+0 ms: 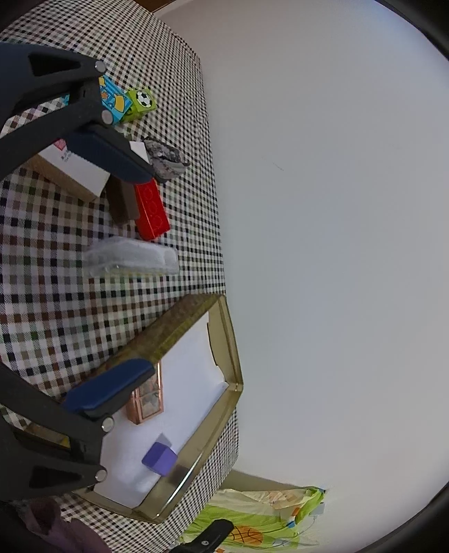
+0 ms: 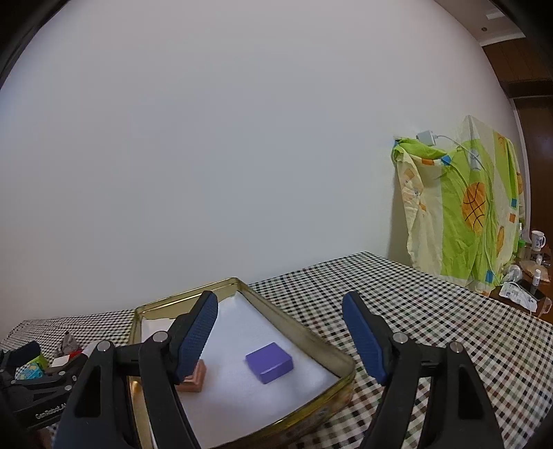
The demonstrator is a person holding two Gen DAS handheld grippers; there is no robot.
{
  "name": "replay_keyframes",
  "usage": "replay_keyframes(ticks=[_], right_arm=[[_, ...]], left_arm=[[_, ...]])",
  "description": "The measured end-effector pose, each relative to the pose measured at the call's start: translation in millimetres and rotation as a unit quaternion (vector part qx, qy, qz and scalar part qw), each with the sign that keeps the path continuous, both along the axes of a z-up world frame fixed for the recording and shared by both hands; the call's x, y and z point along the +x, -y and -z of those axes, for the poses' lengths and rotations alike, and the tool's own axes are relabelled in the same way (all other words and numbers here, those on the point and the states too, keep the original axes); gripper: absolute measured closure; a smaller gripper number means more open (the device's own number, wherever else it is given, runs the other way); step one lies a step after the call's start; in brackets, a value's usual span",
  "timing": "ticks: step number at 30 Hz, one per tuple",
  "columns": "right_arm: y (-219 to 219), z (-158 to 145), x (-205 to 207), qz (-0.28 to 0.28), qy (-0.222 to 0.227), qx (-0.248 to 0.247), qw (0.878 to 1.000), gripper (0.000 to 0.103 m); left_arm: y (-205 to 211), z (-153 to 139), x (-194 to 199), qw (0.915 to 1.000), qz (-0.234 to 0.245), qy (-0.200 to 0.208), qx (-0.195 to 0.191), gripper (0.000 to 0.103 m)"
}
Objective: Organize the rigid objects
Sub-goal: 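Withdraw both grippers from the tray back toward the table objects, then grasp the white box with the left gripper while the right grasps the clear case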
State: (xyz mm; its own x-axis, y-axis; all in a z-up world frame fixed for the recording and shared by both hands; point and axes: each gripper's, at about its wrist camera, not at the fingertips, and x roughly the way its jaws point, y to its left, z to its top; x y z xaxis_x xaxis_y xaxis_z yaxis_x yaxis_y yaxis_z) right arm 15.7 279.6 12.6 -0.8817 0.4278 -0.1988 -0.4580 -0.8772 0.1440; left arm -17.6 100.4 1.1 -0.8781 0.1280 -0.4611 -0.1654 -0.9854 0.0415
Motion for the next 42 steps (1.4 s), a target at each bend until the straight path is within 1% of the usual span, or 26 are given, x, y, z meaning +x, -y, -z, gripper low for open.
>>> replay_keyframes(ticks=[8, 13, 18, 24, 31, 34, 39, 40, 41, 42], right_arm=[[34.3, -2.7, -4.6, -0.026, 0.005, 0.007, 1.000, 0.026], [60.7, -2.9, -11.7, -0.045, 0.016, 0.018, 0.999, 0.026], [80.7, -3.5, -19.5, -0.062, 0.021, 0.020, 0.998, 0.026], [95.4, -3.3, -24.6, -0.084, 0.030, 0.019, 0.996, 0.026], [111.1, -4.0, -26.3, -0.113, 0.038, 0.037, 0.992, 0.026], [115.0, -3.7, -29.3, -0.116, 0.043, 0.041, 0.991, 0.026], [117.1, -3.0, -31.7, -0.122, 0.045, 0.040, 0.991, 0.026], [116.3, -3.0, -32.4, -0.122, 0.046, 0.040, 0.991, 0.026], [116.4, -2.7, -32.9, -0.123, 0.046, 0.041, 0.990, 0.026], [116.6, -2.7, -33.3, -0.122, 0.047, 0.041, 0.991, 0.026]], left_arm=[[16.7, 1.7, 1.9, 0.9999, 0.003, 0.011, -0.001, 0.001], [34.0, 4.3, 0.5, 0.9996, 0.003, 0.029, 0.004, 0.001], [57.4, 8.2, -1.0, 0.9987, 0.002, 0.050, 0.010, 0.001], [86.9, 17.2, -7.1, 0.9952, 0.014, 0.093, 0.028, 0.001], [110.5, 27.4, -16.0, 0.9887, 0.015, 0.143, 0.044, 0.001], [112.0, 30.0, -16.8, 0.9873, 0.004, 0.153, 0.042, 0.002], [104.4, 31.1, -15.8, 0.9875, 0.010, 0.155, 0.027, 0.002], [102.6, 30.9, -14.7, 0.9877, 0.011, 0.154, 0.024, 0.004], [101.6, 30.6, -14.3, 0.9877, 0.015, 0.154, 0.023, 0.010], [100.0, 30.8, -14.5, 0.9873, 0.021, 0.156, 0.022, 0.013]])
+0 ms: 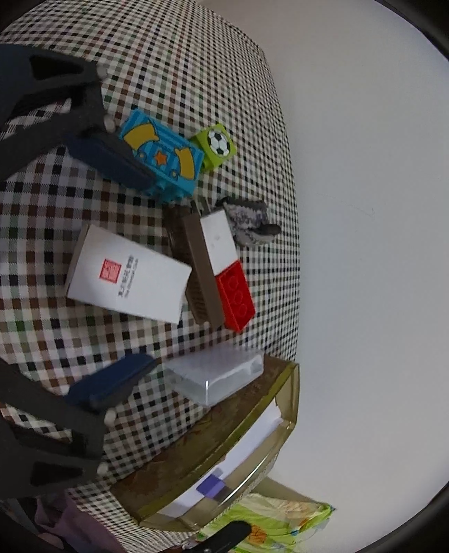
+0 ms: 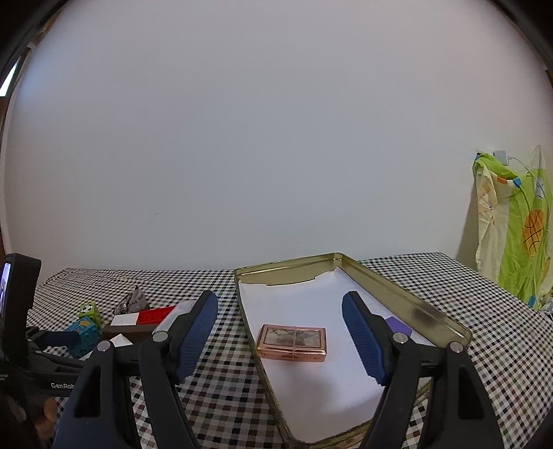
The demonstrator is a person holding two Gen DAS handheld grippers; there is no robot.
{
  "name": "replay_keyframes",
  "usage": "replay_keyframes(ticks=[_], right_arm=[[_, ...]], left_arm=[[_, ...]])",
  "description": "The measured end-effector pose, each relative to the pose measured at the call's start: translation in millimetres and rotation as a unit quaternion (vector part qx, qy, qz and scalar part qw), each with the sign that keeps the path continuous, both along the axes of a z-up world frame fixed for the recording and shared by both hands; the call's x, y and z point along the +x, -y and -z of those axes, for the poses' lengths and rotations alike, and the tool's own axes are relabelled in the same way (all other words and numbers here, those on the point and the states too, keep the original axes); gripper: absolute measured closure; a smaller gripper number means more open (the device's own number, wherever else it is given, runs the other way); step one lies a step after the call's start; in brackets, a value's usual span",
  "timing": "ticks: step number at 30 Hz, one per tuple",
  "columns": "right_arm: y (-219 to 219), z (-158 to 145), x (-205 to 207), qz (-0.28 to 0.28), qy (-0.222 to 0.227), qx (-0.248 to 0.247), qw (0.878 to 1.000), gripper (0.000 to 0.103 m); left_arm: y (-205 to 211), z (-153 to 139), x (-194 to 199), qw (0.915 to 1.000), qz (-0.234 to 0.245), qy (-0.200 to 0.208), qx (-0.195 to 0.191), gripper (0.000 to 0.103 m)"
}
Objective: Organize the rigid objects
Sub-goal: 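Grasp the white box with the left gripper while the right grasps the clear case, then carry the white box and clear case over the tray and release them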
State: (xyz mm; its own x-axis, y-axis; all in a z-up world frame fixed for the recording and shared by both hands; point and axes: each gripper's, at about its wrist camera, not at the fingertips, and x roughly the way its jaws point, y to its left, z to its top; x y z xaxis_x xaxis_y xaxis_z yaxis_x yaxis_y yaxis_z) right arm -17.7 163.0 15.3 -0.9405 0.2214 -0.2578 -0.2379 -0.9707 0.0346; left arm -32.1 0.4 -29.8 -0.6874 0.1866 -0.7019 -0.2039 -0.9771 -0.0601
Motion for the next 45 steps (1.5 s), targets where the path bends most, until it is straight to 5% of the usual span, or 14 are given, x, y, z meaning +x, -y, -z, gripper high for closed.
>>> replay_keyframes(ticks=[4, 7, 10, 15, 21, 31, 40, 45], right_arm=[[0.0, 0.8, -0.6, -0.001, 0.000, 0.001, 1.000, 0.026], [0.6, 1.4, -1.8, -0.004, 0.001, 0.001, 1.000, 0.026], [3.6, 1.8, -1.8, -0.009, 0.004, 0.006, 1.000, 0.026], [9.7, 2.2, -9.1, -0.023, 0.006, -0.006, 1.000, 0.026], [27.3, 4.7, -31.6, -0.062, 0.025, -0.026, 0.997, 0.026], [53.9, 31.8, -117.6, -0.083, 0.178, -0.071, 0.978, 0.026], [46.3, 60.1, -155.1, -0.077, 0.266, -0.111, 0.955, 0.055], [30.2, 65.7, -153.1, -0.077, 0.263, -0.148, 0.950, 0.068]], left_arm=[[-0.8, 12.1, -11.6, 0.9987, 0.019, 0.047, 0.003, 0.034], [-3.7, 15.1, -13.4, 0.9980, 0.023, 0.059, 0.001, 0.037], [-1.2, 14.1, -12.9, 0.9984, 0.013, 0.054, 0.002, 0.063], [1.0, 9.8, -9.4, 0.9988, 0.018, 0.043, 0.015, 0.064], [14.6, -22.2, 14.1, 0.9967, -0.022, -0.075, 0.024, 0.063], [62.8, -35.3, 12.0, 0.9790, -0.153, -0.111, 0.078, 0.063], [63.1, -40.4, 15.3, 0.9794, -0.156, -0.103, 0.077, 0.063], [63.4, -34.5, 13.0, 0.9804, -0.151, -0.103, 0.073, 0.063]])
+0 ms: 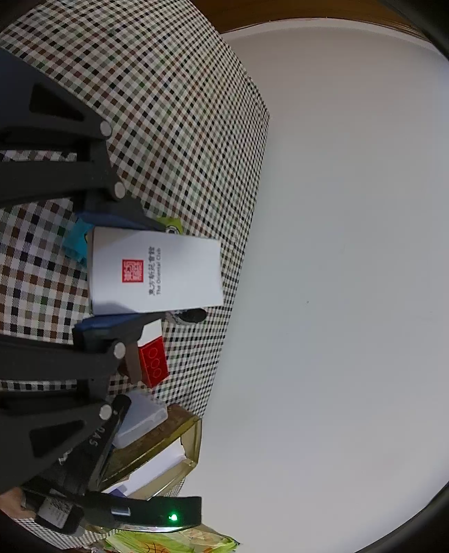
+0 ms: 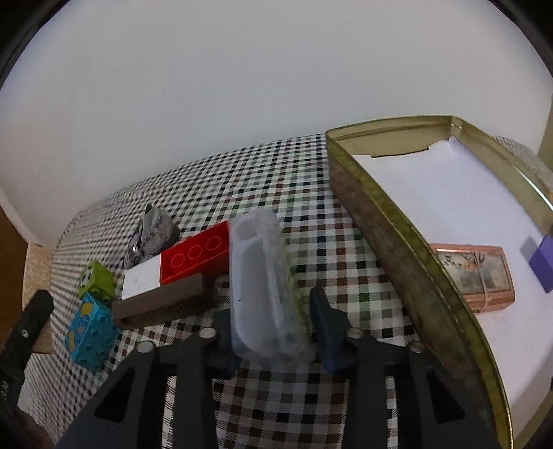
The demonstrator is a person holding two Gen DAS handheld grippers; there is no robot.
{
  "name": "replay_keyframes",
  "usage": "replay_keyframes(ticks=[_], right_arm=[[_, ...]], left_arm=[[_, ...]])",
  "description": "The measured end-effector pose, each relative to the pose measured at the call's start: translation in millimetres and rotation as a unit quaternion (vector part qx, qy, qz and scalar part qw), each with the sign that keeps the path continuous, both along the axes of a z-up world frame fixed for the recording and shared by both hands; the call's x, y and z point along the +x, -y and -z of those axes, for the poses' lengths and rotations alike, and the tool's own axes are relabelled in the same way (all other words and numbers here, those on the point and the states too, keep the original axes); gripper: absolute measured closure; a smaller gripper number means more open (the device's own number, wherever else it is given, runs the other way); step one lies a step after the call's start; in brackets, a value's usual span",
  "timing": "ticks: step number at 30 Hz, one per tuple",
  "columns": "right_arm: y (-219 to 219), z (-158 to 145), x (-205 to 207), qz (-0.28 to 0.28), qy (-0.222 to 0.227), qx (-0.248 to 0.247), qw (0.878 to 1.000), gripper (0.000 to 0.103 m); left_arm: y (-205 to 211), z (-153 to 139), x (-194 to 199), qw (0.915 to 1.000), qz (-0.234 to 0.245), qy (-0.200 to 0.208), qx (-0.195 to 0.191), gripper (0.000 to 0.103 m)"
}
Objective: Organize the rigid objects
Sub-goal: 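Carry the white box and clear case over the tray and release them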
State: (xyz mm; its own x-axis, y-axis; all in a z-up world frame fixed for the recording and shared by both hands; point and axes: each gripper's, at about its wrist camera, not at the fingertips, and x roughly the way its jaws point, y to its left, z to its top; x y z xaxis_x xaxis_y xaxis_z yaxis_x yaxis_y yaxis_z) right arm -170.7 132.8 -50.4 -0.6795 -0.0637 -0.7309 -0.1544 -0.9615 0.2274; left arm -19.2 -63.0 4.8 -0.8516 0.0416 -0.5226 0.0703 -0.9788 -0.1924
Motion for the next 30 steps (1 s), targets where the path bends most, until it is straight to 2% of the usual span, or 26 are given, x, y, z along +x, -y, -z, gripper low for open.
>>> replay_keyframes(ticks=[5, 11, 15, 18, 25, 30], right_arm=[[-17.6, 0.7, 10.6, -0.031, -0.029, -0.065, 0.997, 0.075], [-21.2, -21.7, 39.4, -0.075, -0.102, -0.084, 0.988, 0.075], [-16.7, -39.4, 59.6, -0.107, -0.152, -0.073, 0.980, 0.075], [-17.4, -48.3, 74.6, -0.111, -0.182, -0.048, 0.976, 0.075], [-42.0, -62.6, 93.2, -0.078, -0.229, -0.013, 0.970, 0.075], [-50.3, -75.8, 101.1, -0.055, -0.255, 0.039, 0.965, 0.075]], left_arm=[[-3.7, 1.7, -2.1, 0.9999, 0.005, -0.005, -0.007, 0.063], [-5.7, 1.9, -1.7, 0.9998, 0.011, -0.014, -0.012, 0.063], [-7.1, 2.0, -0.5, 0.9996, 0.013, -0.022, -0.013, 0.063], [-12.4, 3.2, -0.2, 0.9993, 0.017, -0.025, -0.021, 0.063], [-33.3, 3.7, 1.0, 0.9990, 0.017, -0.023, -0.035, 0.063], [-59.5, 5.3, -0.8, 0.9989, 0.037, -0.015, -0.025, 0.063]])
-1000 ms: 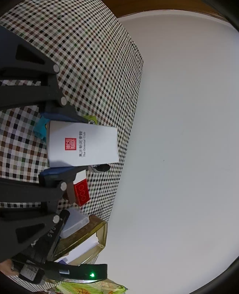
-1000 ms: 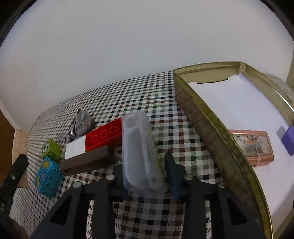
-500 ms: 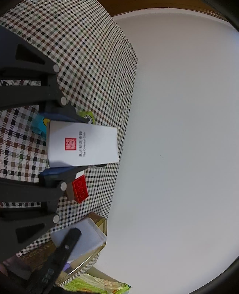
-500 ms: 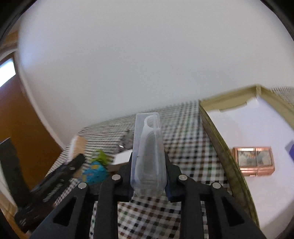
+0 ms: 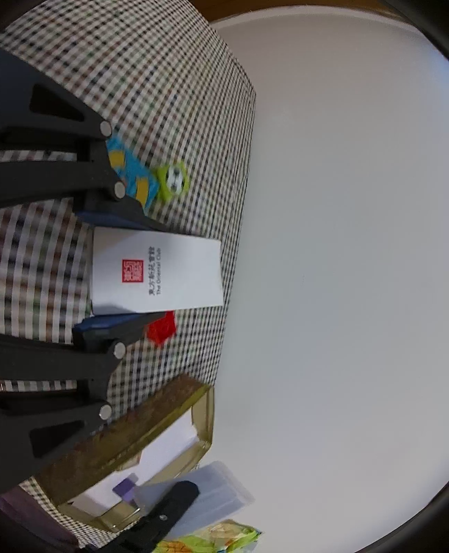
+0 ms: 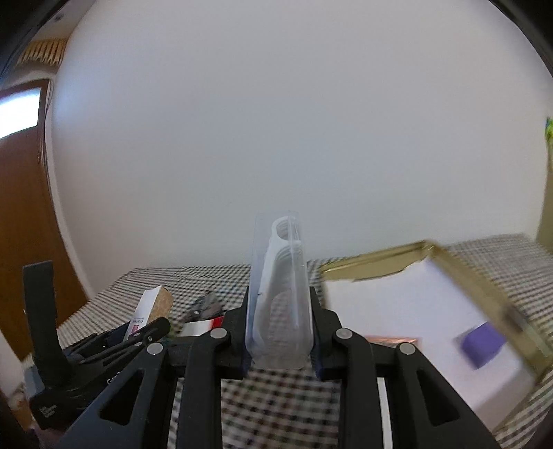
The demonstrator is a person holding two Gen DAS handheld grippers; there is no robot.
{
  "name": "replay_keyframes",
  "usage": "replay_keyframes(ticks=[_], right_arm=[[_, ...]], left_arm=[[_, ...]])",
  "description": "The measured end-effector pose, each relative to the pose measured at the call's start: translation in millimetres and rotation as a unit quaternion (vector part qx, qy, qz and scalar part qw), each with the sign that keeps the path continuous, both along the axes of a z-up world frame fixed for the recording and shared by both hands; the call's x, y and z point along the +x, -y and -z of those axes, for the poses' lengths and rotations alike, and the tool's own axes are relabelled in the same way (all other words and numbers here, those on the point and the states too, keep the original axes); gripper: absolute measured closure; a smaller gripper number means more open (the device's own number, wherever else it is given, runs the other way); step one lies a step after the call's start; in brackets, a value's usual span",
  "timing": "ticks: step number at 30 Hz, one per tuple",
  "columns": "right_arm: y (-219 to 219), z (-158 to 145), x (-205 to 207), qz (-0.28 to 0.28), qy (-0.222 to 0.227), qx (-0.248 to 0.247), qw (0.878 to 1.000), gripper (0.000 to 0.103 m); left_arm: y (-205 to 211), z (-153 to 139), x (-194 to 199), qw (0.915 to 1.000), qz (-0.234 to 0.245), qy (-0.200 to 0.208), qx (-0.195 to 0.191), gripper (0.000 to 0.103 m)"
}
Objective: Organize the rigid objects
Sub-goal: 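Carry the white box and clear case over the tray and release them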
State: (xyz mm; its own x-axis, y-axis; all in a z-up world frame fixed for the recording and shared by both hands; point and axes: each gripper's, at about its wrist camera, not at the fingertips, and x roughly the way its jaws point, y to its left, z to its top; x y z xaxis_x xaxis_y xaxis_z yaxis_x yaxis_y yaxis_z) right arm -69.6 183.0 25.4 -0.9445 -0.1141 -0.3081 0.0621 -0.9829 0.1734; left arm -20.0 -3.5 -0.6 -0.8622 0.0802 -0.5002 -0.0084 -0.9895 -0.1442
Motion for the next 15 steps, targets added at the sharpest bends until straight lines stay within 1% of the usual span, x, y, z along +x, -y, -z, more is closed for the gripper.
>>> replay_keyframes(ticks=[2, 5, 10, 15], right_arm=[[-8.0, -2.8, 8.6, 0.018, -0.012, 0.022, 1.000, 0.075], [-32.7, -5.8, 14.4, 0.043, -0.022, 0.035, 0.998, 0.075], [-69.4, -12.9, 31.7, 0.083, -0.021, 0.036, 0.996, 0.075], [-103.2, -14.3, 36.5, 0.130, -0.015, 0.059, 0.990, 0.075]], left_arm=[[-15.6, -0.4, 0.6, 0.9999, 0.013, 0.000, -0.003, 0.063], [-38.1, -2.5, -0.6, 0.9996, 0.030, -0.001, -0.005, 0.063], [-72.3, -7.4, -6.6, 0.9985, 0.053, -0.002, -0.007, 0.063], [-107.5, -12.1, -8.4, 0.9964, 0.085, -0.001, -0.005, 0.063]])
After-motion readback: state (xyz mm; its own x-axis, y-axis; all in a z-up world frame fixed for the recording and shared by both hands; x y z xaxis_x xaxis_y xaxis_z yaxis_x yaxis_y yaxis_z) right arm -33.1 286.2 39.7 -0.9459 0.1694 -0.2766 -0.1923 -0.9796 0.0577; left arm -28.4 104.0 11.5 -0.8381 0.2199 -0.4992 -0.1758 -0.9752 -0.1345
